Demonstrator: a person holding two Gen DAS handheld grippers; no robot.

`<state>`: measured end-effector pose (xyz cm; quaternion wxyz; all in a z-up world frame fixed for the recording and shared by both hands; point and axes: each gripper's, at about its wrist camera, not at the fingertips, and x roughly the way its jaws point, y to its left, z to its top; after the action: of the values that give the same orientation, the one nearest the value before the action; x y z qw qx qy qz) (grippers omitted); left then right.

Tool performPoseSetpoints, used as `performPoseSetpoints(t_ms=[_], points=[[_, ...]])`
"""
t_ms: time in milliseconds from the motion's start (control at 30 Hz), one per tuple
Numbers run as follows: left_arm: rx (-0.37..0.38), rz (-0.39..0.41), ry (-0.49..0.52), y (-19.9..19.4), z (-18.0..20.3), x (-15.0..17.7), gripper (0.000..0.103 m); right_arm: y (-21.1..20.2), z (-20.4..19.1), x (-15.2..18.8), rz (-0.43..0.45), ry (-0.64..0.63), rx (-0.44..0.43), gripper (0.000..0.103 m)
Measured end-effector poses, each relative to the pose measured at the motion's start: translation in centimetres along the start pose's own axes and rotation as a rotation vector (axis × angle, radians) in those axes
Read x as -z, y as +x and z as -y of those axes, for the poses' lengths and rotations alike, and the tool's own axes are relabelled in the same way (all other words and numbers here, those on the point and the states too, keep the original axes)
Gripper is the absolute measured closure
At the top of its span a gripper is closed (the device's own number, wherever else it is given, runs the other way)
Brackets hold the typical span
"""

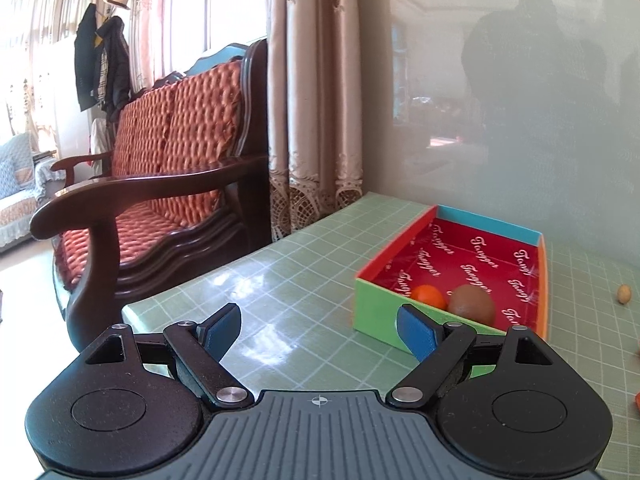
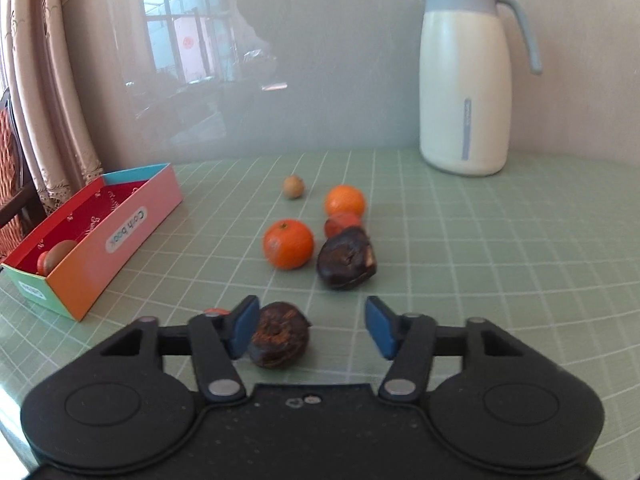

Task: Organize fruits
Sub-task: 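Grasp the dark date with the right gripper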

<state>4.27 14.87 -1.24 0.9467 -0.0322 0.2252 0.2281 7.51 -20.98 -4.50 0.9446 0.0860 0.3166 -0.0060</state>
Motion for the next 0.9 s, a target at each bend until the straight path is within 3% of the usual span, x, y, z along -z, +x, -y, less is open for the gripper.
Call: performPoseSetpoints(t_ms=[567,600,667,900], points=[[-0.02,-0.017,-0.02,0.4,-2.0,0.3,0.018,3.1,-0.8,-0.2,-0.072,0.06,-0.067,0.056],[-0.021,-0.017,-0.019,0.4,-2.1,0.3,0.018,3.3,-0.8,-0.1,-0.082,0.066,-0.072,0.056],[-0.023,-0.02,-0.018,0.5,-2.1,0.4,0.018,3.4,-1.3,0.0,-0.083,0.053,-0.081,0.069],[-0.015,-0.02,-0.013,0.5,-2.0,0.4,0.018,2.1,-2.6,-0.2,-0.027,-0.013,-0.093,0.069]])
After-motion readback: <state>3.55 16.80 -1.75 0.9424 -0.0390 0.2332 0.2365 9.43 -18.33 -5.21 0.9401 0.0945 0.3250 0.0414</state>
